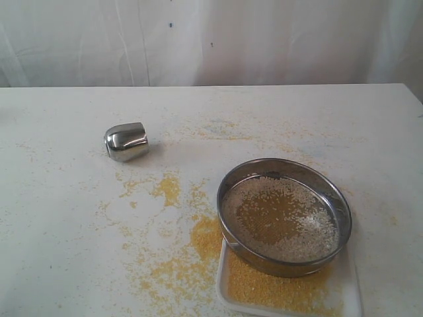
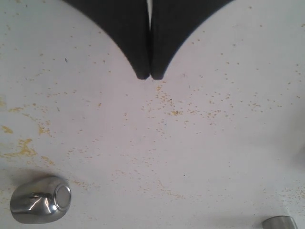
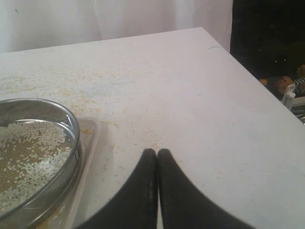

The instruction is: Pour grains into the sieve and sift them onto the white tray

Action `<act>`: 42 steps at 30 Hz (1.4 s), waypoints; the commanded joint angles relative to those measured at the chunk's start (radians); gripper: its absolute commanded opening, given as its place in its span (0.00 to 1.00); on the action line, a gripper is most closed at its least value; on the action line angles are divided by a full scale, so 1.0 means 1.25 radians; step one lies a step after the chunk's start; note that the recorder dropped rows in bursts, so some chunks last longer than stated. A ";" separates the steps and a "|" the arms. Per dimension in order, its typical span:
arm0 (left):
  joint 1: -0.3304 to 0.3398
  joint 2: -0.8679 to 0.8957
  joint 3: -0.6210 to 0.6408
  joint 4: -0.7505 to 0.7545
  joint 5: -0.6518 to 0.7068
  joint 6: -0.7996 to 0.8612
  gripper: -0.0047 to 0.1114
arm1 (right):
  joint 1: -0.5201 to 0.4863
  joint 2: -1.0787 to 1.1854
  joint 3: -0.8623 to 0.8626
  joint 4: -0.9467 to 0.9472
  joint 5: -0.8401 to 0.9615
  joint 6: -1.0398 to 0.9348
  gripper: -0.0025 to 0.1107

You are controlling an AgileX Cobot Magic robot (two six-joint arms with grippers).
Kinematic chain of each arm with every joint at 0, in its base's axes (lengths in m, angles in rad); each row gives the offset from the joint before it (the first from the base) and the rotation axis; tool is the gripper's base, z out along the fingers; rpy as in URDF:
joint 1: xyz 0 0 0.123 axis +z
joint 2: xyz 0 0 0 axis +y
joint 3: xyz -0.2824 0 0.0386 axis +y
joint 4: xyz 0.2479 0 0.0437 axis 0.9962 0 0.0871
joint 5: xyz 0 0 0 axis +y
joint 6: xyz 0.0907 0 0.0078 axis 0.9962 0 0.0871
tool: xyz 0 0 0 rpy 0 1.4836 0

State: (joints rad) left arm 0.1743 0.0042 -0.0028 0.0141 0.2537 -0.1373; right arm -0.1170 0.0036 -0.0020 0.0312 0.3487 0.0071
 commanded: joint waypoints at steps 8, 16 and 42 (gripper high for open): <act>-0.021 -0.003 0.002 -0.005 0.001 0.002 0.04 | -0.005 -0.003 0.002 -0.004 0.001 -0.006 0.02; -0.070 -0.003 0.002 -0.005 0.001 0.002 0.04 | -0.005 -0.003 0.002 -0.004 0.001 -0.006 0.02; -0.026 -0.003 0.002 -0.005 0.001 0.002 0.04 | -0.005 -0.003 0.002 -0.004 0.001 -0.006 0.02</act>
State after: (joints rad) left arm 0.1409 0.0042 -0.0028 0.0141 0.2537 -0.1373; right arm -0.1170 0.0036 -0.0020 0.0312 0.3562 0.0071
